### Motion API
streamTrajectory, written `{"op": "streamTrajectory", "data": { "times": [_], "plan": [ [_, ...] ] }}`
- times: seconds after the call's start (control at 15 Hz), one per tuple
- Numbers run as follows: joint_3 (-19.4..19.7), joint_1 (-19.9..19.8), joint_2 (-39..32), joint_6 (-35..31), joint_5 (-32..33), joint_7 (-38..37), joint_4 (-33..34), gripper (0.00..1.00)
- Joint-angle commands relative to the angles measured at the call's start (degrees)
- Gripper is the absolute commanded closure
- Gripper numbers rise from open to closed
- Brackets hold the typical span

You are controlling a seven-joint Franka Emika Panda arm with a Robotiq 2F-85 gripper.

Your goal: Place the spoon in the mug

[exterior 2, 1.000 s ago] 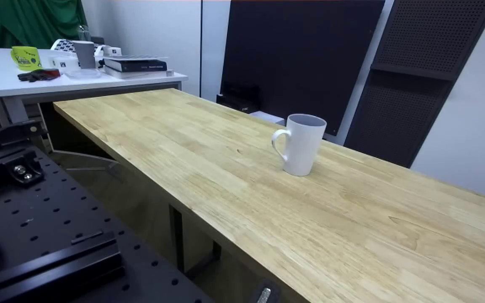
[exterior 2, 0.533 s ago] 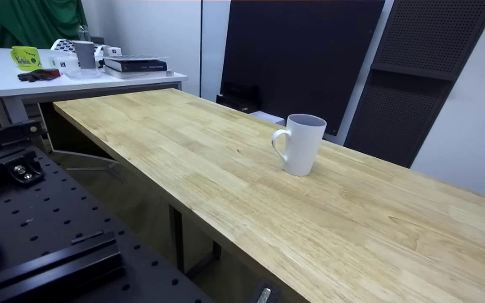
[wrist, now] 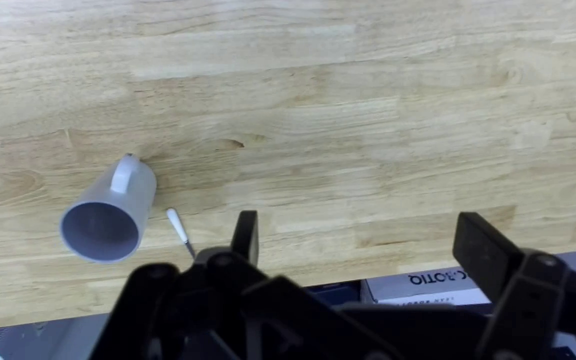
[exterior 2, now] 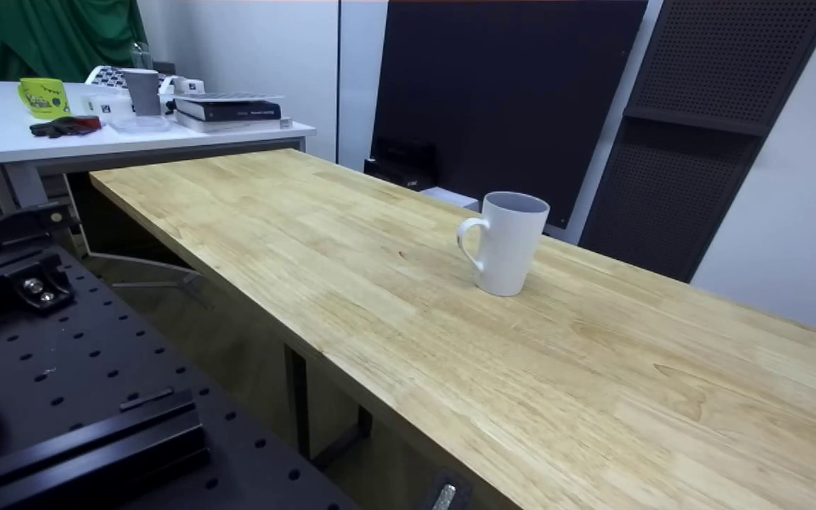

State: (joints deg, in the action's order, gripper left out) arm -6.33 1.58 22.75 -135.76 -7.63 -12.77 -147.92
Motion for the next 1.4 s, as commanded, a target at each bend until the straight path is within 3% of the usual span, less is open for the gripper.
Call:
{"op": "streamTrajectory", "data": {
  "times": [0.0, 0.67, 1.0, 1.33],
  "plan": [
    [3.1, -2.0, -7.6, 0.4, 1.5, 2.3, 7.3, 0.0],
    [8.8, -4.7, -22.4, 5.9, 1.6, 7.9, 24.9, 0.0],
    [10.7, -6.1, -27.9, 9.4, -0.4, 17.6, 31.4, 0.0],
    [11.7, -7.8, -34.0, 10.0, 4.0, 22.3, 37.7, 0.0]
  ]
}}
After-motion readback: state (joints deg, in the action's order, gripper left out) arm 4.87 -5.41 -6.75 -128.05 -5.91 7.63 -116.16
